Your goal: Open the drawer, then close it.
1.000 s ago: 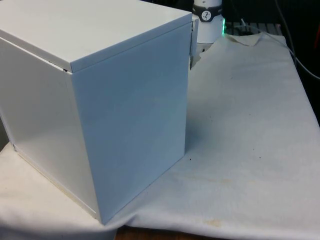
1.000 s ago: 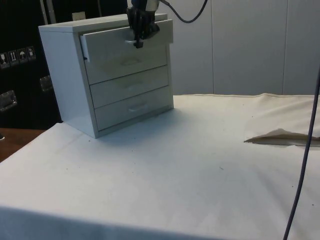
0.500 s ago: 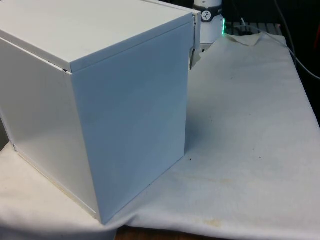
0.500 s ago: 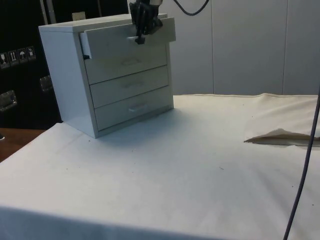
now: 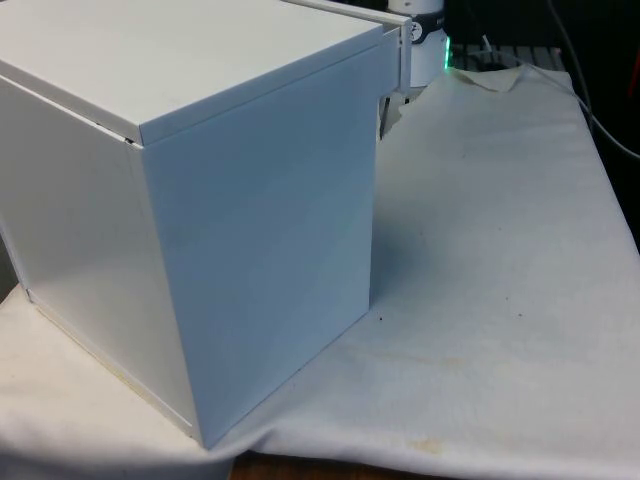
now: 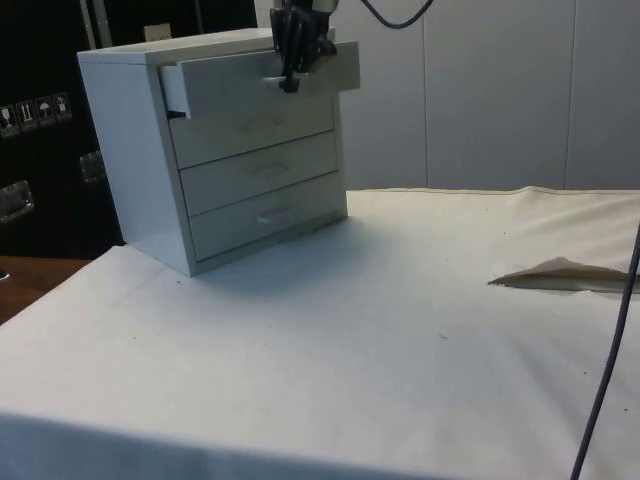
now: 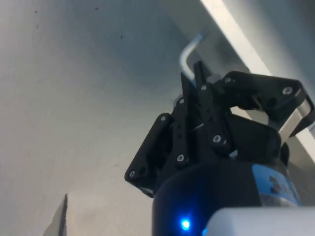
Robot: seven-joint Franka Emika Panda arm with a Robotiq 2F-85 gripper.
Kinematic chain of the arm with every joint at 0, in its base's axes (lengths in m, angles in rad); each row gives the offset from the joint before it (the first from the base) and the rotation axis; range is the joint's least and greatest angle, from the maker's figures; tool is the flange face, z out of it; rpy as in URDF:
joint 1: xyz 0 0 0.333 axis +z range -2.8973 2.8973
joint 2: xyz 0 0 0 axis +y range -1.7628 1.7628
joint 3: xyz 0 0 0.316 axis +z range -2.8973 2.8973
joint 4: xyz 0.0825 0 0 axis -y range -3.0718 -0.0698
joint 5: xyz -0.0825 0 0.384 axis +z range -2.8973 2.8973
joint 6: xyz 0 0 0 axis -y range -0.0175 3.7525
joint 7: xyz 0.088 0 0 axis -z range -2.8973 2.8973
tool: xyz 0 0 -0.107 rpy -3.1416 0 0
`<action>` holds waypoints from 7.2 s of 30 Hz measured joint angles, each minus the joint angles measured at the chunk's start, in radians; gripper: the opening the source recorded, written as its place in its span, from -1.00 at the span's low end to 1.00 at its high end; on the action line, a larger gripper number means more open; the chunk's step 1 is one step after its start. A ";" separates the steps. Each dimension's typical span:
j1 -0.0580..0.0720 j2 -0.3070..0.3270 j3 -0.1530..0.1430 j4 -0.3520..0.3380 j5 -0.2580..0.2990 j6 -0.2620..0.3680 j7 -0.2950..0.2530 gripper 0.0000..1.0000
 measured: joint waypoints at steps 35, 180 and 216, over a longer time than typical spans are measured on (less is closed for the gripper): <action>-0.006 -0.119 0.013 -0.081 -0.030 -0.004 0.000 -0.98; 0.010 -0.154 0.268 -0.263 -0.066 -0.208 0.253 1.00; 0.005 -0.121 0.274 -0.237 -0.222 -0.263 0.374 -1.00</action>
